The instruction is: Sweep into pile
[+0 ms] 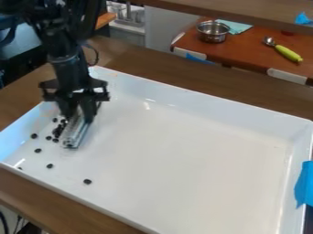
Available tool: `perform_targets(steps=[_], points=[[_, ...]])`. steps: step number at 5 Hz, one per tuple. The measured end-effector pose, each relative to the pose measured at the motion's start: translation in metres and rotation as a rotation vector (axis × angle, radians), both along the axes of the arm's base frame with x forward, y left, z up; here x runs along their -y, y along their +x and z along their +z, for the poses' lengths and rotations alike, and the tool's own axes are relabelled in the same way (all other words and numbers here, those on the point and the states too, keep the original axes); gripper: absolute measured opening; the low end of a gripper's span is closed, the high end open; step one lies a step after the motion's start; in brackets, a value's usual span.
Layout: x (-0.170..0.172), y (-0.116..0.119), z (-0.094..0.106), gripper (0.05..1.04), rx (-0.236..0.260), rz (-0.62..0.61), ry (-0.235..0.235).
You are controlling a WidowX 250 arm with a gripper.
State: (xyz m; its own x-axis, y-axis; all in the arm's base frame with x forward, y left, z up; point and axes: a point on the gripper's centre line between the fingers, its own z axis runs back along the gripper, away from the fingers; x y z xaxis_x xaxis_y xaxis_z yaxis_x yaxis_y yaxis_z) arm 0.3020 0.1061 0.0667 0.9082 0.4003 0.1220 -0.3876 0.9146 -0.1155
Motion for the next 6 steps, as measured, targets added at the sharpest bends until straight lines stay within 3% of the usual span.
perform_targets(steps=[1,2,3,4,6], points=[[0.037,0.002,0.035,0.372,0.064,-0.074,-0.090],[0.083,-0.008,0.039,0.372,0.053,-0.161,-0.137],[0.113,-0.026,0.024,0.372,0.035,-0.242,-0.105],[0.117,-0.033,0.009,0.372,0.036,-0.260,-0.062],[0.102,-0.029,0.001,0.372,0.065,-0.283,-0.009]])
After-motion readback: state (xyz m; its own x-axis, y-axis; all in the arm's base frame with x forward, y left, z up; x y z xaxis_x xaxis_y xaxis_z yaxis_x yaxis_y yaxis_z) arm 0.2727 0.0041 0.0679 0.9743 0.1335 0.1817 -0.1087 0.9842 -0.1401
